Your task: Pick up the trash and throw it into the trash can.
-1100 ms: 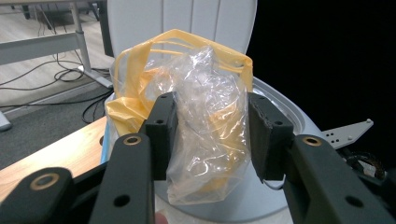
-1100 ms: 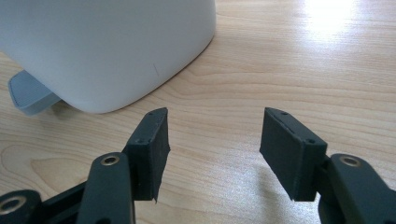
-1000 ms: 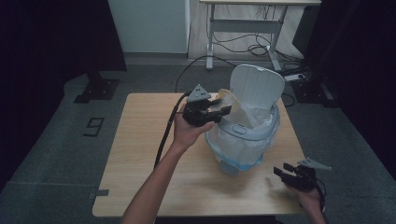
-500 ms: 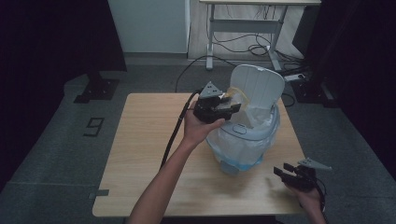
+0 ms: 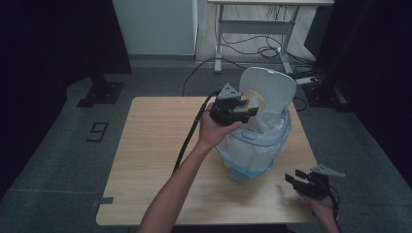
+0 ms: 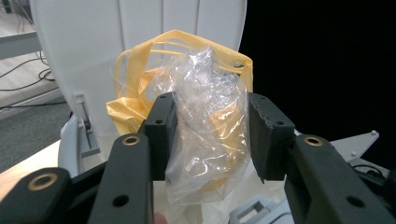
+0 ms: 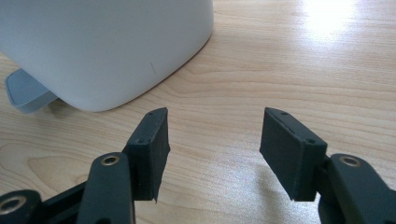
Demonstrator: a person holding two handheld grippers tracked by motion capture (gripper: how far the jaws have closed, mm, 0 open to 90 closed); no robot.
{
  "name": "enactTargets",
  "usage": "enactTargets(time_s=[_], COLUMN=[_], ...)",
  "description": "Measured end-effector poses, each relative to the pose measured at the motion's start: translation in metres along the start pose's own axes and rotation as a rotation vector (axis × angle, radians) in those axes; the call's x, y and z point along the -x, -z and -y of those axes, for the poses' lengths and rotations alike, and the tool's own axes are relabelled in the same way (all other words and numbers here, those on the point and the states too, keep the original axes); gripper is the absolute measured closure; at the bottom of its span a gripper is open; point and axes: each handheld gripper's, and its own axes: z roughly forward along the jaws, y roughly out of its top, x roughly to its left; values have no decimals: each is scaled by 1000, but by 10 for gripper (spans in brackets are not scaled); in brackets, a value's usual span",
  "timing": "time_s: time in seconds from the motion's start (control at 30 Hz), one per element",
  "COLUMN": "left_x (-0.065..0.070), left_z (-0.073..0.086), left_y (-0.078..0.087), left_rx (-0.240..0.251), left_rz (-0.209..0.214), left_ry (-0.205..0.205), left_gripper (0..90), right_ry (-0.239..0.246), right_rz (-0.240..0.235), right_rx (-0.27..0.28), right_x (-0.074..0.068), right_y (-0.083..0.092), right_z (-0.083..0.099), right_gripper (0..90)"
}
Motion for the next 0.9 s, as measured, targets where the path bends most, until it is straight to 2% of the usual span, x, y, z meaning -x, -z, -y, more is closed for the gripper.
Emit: enactTargets(time_s=[0.23,0.43,0.67,0.77,0.9], left_x=[2,0,-6,-8,-13], left_z=[-2,-1,5,10,17], left_y=[-8,-8,10,22,38], left_rx=[-6,-19,-21,-39,-39], left_rz=[3,-17,-20,-41,-53], left_ry=[-2,15,6,-14,-8], left_gripper=[526,320,318,318,317], right_ry=[5,5,6,3,-1], right_rz=[1,0,1,3,5], right_rx=[-4,-2,-5,-3,-2], right_x=[0,-1,0,0,1], right_y=[0,0,0,0,1], right_z=[0,0,0,0,0], right_gripper=[414,414,414,414,414])
